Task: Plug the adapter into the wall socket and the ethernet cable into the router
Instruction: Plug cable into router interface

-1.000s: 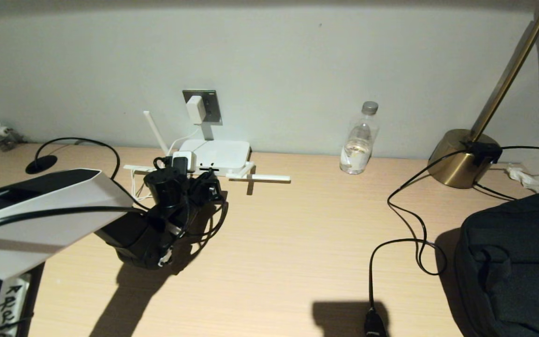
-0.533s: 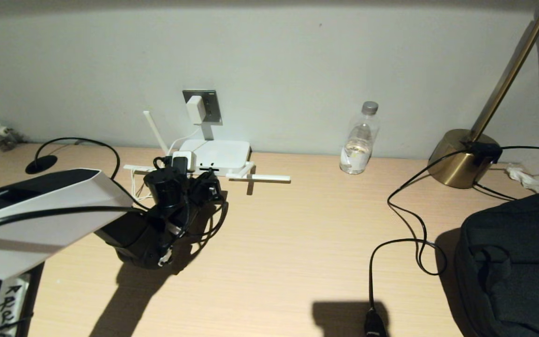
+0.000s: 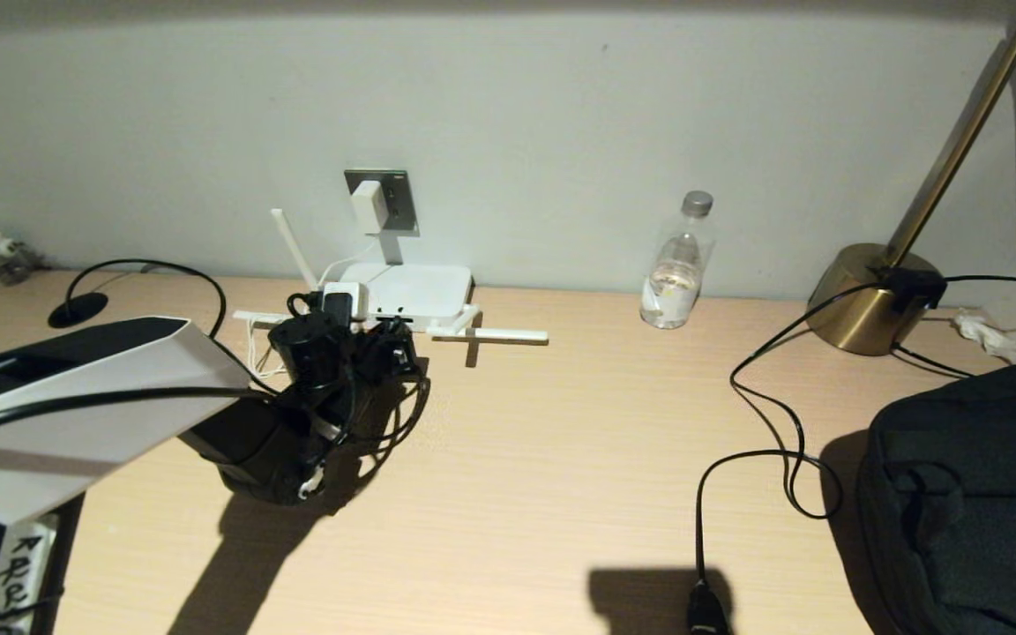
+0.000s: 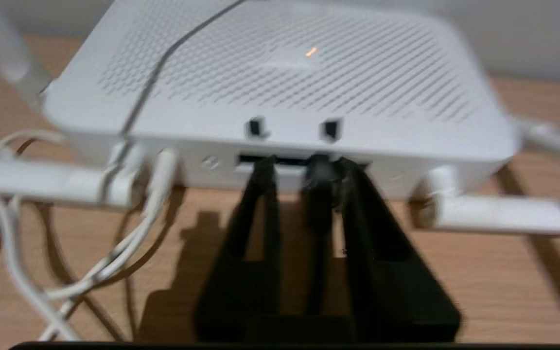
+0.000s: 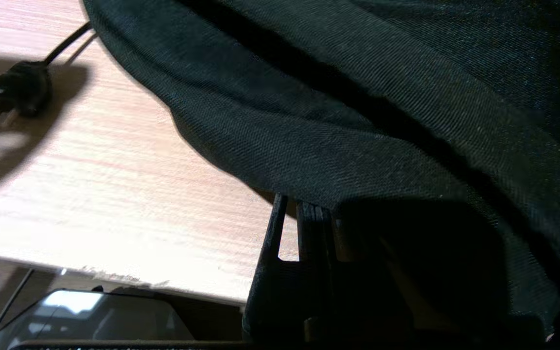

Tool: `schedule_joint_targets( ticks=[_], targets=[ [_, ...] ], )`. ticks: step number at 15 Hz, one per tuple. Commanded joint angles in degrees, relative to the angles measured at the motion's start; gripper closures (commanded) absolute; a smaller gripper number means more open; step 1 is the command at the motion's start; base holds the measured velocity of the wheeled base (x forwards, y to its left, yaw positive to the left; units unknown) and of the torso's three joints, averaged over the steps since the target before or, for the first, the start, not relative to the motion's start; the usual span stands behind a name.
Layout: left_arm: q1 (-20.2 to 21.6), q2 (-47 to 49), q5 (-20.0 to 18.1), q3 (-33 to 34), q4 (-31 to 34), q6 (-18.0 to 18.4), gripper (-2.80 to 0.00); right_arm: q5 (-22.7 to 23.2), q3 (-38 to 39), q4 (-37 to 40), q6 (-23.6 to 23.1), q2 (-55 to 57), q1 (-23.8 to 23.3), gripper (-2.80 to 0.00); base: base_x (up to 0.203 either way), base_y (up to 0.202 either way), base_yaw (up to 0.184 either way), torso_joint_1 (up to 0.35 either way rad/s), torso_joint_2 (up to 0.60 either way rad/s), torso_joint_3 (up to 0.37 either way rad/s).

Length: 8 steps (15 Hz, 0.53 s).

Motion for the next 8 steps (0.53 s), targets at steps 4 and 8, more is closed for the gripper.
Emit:
schedule_joint_targets(
  ticks=[4,8],
  targets=[
    [-0.05,0.28,0.09,-0.99,0.11,-0.01,-2.80,0.03,0.01,0.09,-0.04,0.09,0.00,0.00,0.000,0.000,0.000,0.000,0.00,0.000],
    [-0.05,0.11,0.09,-0.91,0.11,-0.01,-2.80,0.03,0.02,0.09,-0.04,0.09,0.00,0.00,0.000,0.000,0.000,0.000,0.00,0.000]
  ],
)
